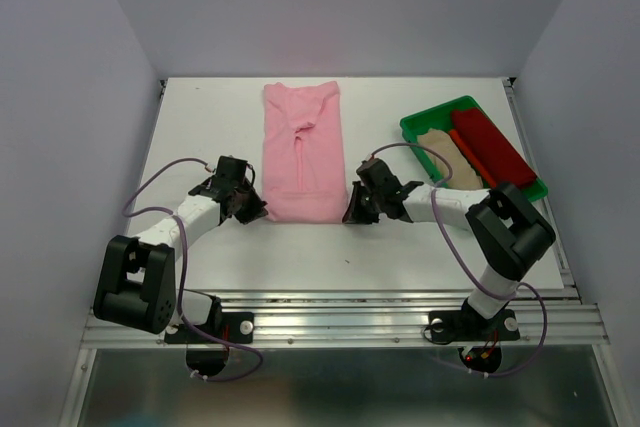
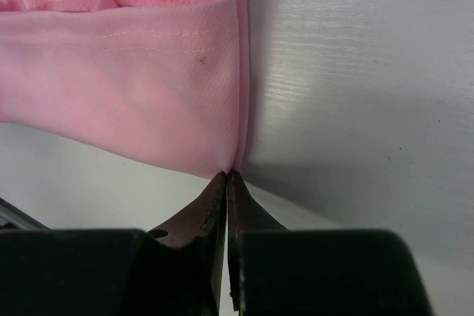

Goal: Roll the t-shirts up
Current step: Roll the T-shirt to the center of the board.

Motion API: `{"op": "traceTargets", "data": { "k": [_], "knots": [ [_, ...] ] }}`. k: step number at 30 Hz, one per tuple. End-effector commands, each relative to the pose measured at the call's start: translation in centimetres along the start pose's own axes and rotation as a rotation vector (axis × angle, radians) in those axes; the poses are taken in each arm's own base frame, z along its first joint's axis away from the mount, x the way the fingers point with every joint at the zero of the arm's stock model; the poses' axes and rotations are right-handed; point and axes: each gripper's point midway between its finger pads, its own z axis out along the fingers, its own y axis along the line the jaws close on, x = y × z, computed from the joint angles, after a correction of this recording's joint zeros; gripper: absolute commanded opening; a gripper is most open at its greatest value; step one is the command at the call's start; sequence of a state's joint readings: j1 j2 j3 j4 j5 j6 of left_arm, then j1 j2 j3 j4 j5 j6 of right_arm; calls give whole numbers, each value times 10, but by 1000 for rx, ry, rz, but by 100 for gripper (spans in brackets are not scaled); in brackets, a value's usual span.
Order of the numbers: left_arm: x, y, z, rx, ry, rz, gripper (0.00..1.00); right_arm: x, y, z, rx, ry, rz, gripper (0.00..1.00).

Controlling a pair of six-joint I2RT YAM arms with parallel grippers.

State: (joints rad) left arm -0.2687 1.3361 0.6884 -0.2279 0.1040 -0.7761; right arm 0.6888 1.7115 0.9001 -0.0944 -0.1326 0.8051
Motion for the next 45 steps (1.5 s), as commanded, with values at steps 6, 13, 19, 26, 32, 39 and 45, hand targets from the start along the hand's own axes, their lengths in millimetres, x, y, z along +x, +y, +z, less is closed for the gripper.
{"op": "traceTargets", "data": {
  "k": [6, 13, 19, 26, 32, 39, 45],
  "knots": [
    [-13, -13, -14, 12, -34, 2, 0, -18, 21, -11, -39, -61, -9, 1],
    [-21, -20, -18, -3, -37, -8, 0, -22, 25, -16, -42, -74, -7, 1],
    [-28, -31, -20, 14, -34, -13, 0, -32, 30, -22, -47, -95, -3, 1],
    [-34, -40, -19, 21, -27, -23, 0, -45, 31, -28, -47, -122, -2, 1],
    [-39, -45, -19, 32, -26, -38, 0, -62, 37, -33, -58, -154, -7, 1],
    [-48, -49, -18, 44, -35, -62, 0, -77, 41, -36, -67, -177, -6, 1],
    [-52, -50, -13, 46, -33, -70, 0, -87, 37, -37, -59, -196, -1, 1]
  ]
}}
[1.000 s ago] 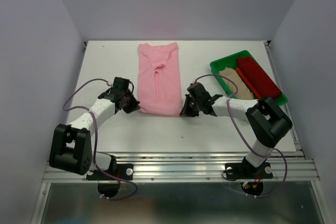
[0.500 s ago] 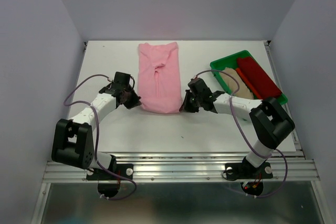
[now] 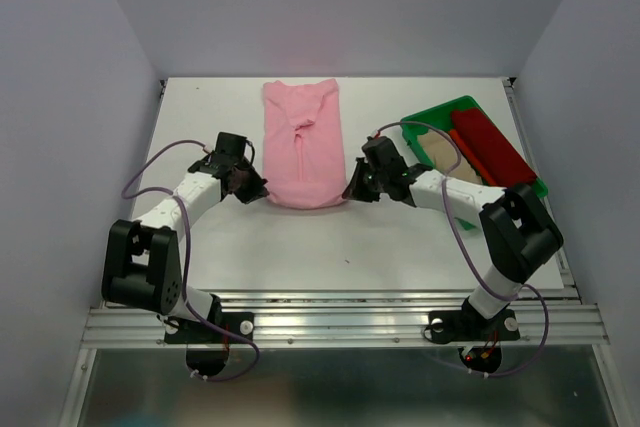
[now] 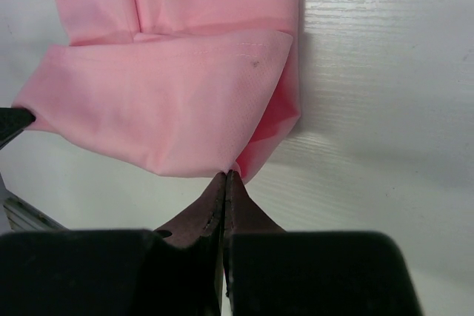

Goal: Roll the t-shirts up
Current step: Roll the T-shirt to the center of the board.

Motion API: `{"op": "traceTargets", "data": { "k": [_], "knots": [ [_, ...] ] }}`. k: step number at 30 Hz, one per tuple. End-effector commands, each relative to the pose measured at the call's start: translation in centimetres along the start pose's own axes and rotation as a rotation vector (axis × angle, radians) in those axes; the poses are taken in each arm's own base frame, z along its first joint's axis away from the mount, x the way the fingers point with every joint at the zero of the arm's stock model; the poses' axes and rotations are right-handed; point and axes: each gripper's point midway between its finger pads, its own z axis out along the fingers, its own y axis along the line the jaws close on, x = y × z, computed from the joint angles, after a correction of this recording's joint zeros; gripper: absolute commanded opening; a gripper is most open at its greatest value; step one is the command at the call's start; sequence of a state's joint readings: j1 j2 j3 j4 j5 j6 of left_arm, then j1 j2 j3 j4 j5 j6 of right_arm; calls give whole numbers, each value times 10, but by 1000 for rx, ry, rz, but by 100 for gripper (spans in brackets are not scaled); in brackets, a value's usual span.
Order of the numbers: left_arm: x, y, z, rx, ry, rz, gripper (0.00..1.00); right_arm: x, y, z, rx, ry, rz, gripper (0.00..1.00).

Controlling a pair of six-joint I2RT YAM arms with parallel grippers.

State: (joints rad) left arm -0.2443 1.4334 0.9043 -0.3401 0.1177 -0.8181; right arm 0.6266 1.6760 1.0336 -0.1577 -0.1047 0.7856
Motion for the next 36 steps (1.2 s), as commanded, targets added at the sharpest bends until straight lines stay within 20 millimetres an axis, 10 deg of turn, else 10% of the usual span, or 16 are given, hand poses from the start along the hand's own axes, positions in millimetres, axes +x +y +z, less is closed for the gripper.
{"op": "traceTargets", "data": {
  "k": [1, 16, 29, 33, 34, 36],
  "knots": [
    [-14, -15, -4, 39, -27, -13, 0, -31, 12, -9, -22, -77, -9, 1],
    [-26, -26, 4, 45, -17, -20, 0, -60, 26, -1, -41, -118, -13, 1],
    [25, 9, 3, 61, 101, 5, 0, -9, -5, -4, -29, -1, 12, 4],
    [39, 20, 4, 59, 127, 6, 47, 4, -10, -2, -22, 26, 10, 39],
    [38, 19, 4, 66, 125, 21, 71, 4, -10, -3, -24, 23, 10, 42],
    [34, 17, 0, 70, 110, 35, 85, 2, -11, -4, -19, 14, 8, 45]
  ]
}}
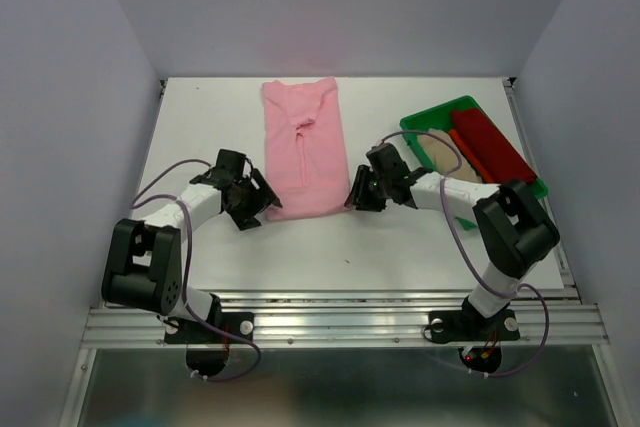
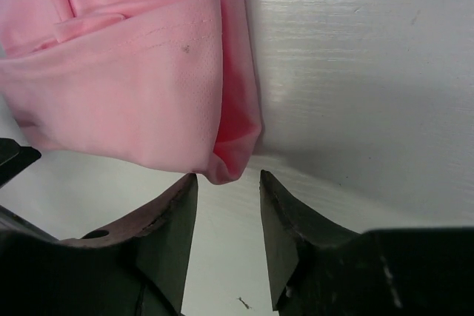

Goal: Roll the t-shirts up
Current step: Roll the T-shirt to the center of the board.

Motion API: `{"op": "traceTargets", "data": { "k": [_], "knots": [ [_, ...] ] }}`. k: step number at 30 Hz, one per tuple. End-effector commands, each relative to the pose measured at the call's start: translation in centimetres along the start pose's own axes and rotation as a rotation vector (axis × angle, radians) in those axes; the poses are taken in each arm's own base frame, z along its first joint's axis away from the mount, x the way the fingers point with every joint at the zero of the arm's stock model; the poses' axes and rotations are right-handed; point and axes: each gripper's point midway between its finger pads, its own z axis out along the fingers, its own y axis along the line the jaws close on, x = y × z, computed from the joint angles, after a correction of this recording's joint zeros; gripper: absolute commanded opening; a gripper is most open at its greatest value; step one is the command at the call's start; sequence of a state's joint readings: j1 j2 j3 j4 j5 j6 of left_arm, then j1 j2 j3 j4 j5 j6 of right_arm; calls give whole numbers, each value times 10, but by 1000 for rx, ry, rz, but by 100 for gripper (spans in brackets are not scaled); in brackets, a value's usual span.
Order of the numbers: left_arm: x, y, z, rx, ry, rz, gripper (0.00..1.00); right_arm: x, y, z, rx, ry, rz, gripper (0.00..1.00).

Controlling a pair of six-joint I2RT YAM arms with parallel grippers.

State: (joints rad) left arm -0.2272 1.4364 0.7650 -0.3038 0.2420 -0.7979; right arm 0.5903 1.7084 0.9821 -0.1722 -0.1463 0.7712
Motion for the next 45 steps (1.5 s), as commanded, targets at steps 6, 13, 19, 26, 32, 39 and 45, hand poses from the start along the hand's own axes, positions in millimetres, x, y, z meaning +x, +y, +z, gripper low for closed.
{"op": "traceTargets", "data": {
  "k": [6, 13, 19, 26, 32, 39, 45],
  "knots": [
    [-41, -23, -38, 39, -218, 100, 66, -35, 32, -25, -72, -128, -46, 50],
    [-34, -52, -34, 80, -232, 210, 0, -50, 52, -18, -88, -153, -91, 23],
    [-29, -64, -9, 116, -176, 217, 0, -58, 54, -1, -73, -155, -103, 9],
    [-34, -61, 17, 68, -153, 240, 0, -54, 22, 40, 51, -132, -116, 8],
    [-36, -62, 15, 69, -159, 253, 0, -55, 23, 40, 54, -130, -140, 7],
    [-34, -66, 4, 94, -169, 270, 0, -62, 59, -6, -48, -210, -209, 10],
    [-29, -56, 2, 77, -170, 268, 0, -28, 44, 3, -31, -130, -195, 9]
  ]
}}
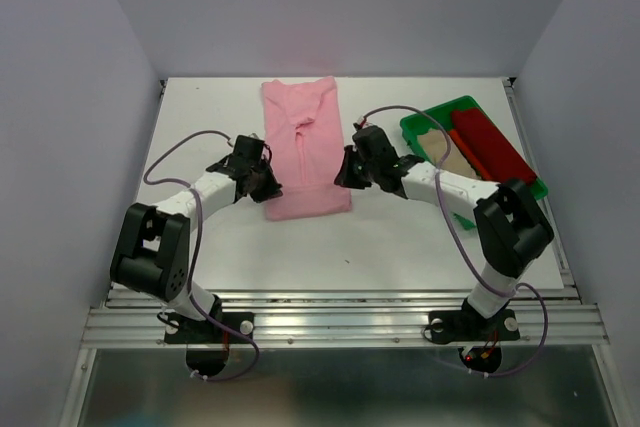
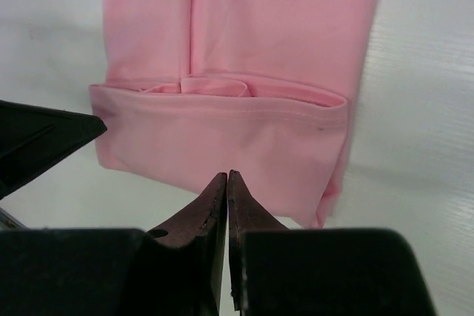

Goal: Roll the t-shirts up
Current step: Roll the T-shirt to the center of the board.

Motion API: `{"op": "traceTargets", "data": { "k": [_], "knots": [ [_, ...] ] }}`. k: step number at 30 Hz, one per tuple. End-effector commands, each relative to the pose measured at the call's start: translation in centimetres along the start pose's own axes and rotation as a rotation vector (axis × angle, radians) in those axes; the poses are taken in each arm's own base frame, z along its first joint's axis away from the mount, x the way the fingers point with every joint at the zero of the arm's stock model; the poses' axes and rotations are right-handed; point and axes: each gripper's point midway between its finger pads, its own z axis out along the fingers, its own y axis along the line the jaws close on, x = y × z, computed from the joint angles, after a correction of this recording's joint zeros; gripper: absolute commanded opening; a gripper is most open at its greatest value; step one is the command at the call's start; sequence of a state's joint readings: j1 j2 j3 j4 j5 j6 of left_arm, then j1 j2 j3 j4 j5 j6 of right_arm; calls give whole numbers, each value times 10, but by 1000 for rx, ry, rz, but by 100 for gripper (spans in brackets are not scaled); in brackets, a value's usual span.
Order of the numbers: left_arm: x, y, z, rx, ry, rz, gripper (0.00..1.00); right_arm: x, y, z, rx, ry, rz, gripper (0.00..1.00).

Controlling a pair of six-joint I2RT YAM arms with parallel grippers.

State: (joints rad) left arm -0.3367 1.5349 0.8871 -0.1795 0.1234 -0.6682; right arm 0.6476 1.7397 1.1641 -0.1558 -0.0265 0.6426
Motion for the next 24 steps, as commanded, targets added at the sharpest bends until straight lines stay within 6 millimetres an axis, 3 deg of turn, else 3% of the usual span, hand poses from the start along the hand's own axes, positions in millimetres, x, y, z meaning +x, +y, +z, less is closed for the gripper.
{"op": "traceTargets", "data": {
  "k": [1, 4, 9, 15, 18, 22, 23, 24],
  "knots": [
    [-4, -3, -11, 16, -34, 25, 0, 31, -13, 6, 21, 62, -6, 9],
    [3, 3, -7, 1, -18, 22, 0, 48, -26, 14, 49, 97, 6, 9],
    [6, 7, -5, -3, -7, 18, 0, 58, -38, 19, 92, 116, 13, 7],
    [-5, 2, -17, -4, -49, 35, 0, 34, -21, 0, 53, 54, 4, 7],
    [-11, 2, -31, -5, -94, 41, 0, 18, -23, -12, 85, -11, -5, 8],
    [-9, 7, -45, 6, -132, 31, 1, 18, -32, -20, 126, -29, -1, 13],
    [-7, 8, -47, 9, -135, 28, 4, 20, -34, -20, 132, -26, 0, 16],
    [-2, 12, -50, 11, -136, 22, 13, 26, -39, -20, 140, -14, 3, 19]
  ]
}}
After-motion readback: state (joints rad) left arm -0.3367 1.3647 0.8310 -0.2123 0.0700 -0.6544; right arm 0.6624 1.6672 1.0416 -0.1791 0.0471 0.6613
